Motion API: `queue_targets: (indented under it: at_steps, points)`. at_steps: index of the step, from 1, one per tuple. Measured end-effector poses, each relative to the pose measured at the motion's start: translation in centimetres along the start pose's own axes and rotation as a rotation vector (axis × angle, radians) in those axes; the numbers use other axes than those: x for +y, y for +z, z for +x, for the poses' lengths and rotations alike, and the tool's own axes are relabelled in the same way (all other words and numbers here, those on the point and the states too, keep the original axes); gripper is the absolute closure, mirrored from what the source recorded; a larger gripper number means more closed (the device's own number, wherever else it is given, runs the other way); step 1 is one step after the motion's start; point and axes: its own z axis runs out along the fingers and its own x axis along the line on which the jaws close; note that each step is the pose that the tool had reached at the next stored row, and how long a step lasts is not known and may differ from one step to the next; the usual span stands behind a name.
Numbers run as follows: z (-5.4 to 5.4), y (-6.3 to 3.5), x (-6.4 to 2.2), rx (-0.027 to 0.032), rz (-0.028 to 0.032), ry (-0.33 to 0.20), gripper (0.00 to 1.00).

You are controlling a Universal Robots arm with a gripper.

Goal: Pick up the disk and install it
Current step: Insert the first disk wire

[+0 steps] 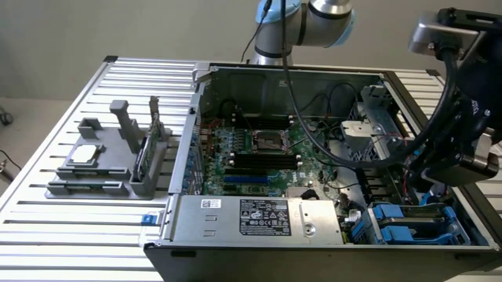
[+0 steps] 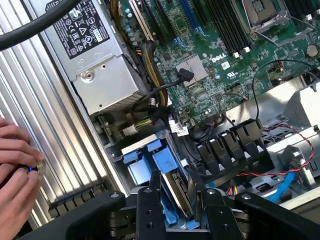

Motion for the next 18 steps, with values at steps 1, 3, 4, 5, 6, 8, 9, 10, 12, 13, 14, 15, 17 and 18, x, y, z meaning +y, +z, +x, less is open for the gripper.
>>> queue_targets:
  at_steps: [1, 3, 4, 5, 6, 8, 9, 10, 12, 13, 14, 15, 17, 18]
  points:
    - [0.0, 0.0, 0.0, -0.0003, -0.0004, 0.013, 0.64]
    - [0.0, 0.0, 0.0, -0.001, -0.0012, 0.038, 0.64]
    - [0.0, 0.0, 0.0, -0.0014, -0.0016, 0.05, 0.64]
    - [0.0, 0.0, 0.0, -0.0017, -0.002, 0.062, 0.64]
    - [0.0, 0.0, 0.0, -0.002, -0.0024, 0.075, 0.64]
    - [0.0, 0.0, 0.0, -0.0027, -0.0032, 0.1, 0.64]
    - [0.0, 0.0, 0.0, -0.0031, -0.0036, 0.114, 0.64]
    - [0.0, 0.0, 0.0, -0.0034, -0.004, 0.126, 0.64]
    - [0.0, 0.0, 0.0, -0.0041, -0.0048, 0.153, 0.64]
    - [0.0, 0.0, 0.0, -0.0044, -0.0052, 0.166, 0.64]
    - [0.0, 0.0, 0.0, -0.0047, -0.0056, 0.178, 0.64]
    - [-0.01, 0.0, 0.0, -0.005, -0.0059, 0.188, 0.64]
    - [-0.02, 0.01, 0.0, -0.0056, -0.0066, 0.208, 0.64]
    - [-0.03, 0.01, -0.01, -0.0059, -0.0069, 0.217, 0.64]
